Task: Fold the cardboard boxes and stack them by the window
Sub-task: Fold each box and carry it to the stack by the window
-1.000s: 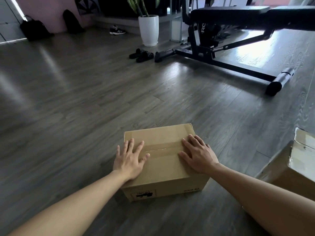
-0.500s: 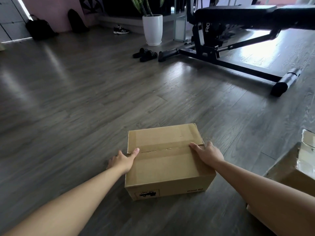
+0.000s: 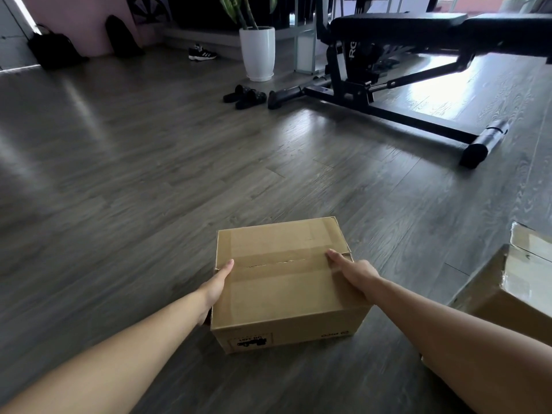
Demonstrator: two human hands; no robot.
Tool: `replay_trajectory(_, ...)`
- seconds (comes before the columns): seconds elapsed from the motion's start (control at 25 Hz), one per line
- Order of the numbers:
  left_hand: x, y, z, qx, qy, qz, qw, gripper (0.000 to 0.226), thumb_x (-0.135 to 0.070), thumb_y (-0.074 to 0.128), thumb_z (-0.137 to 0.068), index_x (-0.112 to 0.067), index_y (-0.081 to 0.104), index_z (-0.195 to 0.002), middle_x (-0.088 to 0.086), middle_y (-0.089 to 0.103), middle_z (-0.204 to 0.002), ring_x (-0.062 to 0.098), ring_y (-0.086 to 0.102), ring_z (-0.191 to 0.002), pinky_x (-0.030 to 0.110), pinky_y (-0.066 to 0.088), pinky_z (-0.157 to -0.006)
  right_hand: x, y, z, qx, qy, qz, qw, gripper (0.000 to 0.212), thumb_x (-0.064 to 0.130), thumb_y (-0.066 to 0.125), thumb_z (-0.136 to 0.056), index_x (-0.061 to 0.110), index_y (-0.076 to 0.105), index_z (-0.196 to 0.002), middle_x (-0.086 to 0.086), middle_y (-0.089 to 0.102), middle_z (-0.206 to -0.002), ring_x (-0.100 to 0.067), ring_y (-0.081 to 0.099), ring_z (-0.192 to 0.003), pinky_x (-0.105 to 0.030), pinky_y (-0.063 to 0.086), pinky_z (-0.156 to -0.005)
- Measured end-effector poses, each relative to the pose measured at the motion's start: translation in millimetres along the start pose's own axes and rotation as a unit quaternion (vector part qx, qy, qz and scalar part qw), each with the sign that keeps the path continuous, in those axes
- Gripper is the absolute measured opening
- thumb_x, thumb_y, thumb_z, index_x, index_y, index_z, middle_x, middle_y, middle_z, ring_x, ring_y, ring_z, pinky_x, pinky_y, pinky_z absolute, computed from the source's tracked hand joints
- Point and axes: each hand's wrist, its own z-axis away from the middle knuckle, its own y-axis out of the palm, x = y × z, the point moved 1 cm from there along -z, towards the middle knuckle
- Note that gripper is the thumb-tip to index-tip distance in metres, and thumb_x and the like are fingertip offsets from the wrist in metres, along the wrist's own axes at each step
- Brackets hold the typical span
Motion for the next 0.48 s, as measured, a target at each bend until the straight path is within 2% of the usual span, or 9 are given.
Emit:
replay_trajectory(0.08, -1.4, 2.5, 2.1, 0.022, 0.002, -0.011, 1.000, 0.069, -0.076, 0.038, -0.090, -0.028, 0.053, -0.138, 0.009, 0.063, -0.129, 0.029, 0.057, -0.118, 0.049, 0.038, -0.111, -2.9, -4.6, 1.5, 0.000, 0.000, -0.009, 1.000, 0.098, 0.089, 0.059, -0.065, 0.008, 0.060, -0.120, -0.007, 0.066, -0.104, -0.026, 0.066, -0.091, -0.042, 0.055, -0.089)
replay_trajectory(0.24, -22.4, 5.6, 2.4, 0.010, 0.042, -0.029, 0.999, 0.081, -0.080, 0.041, -0.085, -0.029, 0.047, -0.147, 0.008, 0.052, -0.146, 0.029, 0.047, -0.134, 0.051, 0.030, -0.118, 6.9, -23.0, 6.6, -0.036, -0.027, -0.012, 0.999, 0.098, 0.091, 0.056, -0.063, 0.008, 0.062, -0.115, -0.009, 0.067, -0.105, -0.027, 0.066, -0.091, -0.040, 0.056, -0.086)
replay_trajectory(0.36, -62.8, 1.7, 6.2, -0.015, 0.088, -0.033, 0.996, 0.099, -0.088, 0.046, -0.073, -0.030, 0.038, -0.153, 0.009, 0.034, -0.159, 0.030, 0.033, -0.146, 0.051, 0.024, -0.120, 34.9, -41.2, 12.5, -0.071, -0.082, -0.039, 0.993, 0.080, 0.090, 0.056, -0.064, 0.017, 0.065, -0.094, -0.008, 0.069, -0.103, -0.027, 0.067, -0.091, -0.042, 0.056, -0.089)
replay_trajectory(0.4, -80.6, -0.9, 8.4, -0.018, 0.107, -0.028, 0.994, 0.106, -0.091, 0.049, -0.067, -0.028, 0.039, -0.153, 0.010, 0.034, -0.159, 0.031, 0.034, -0.145, 0.051, 0.026, -0.120, 49.3, -49.6, 14.6, -0.084, -0.101, -0.052, 0.990, 0.076, 0.090, 0.055, -0.065, 0.019, 0.066, -0.089, -0.007, 0.070, -0.102, -0.028, 0.067, -0.091, -0.043, 0.056, -0.091)
replay_trajectory(0.48, -115.8, -6.6, 15.3, -0.029, 0.128, -0.002, 0.991, 0.113, -0.091, 0.057, -0.058, -0.023, 0.047, -0.148, 0.010, 0.044, -0.153, 0.032, 0.042, -0.140, 0.051, 0.032, -0.117, 81.8, -66.5, 22.3, -0.111, -0.135, -0.056, 0.983, 0.076, 0.089, 0.052, -0.069, 0.020, 0.069, -0.094, -0.007, 0.070, -0.102, -0.029, 0.067, -0.095, -0.044, 0.054, -0.093)
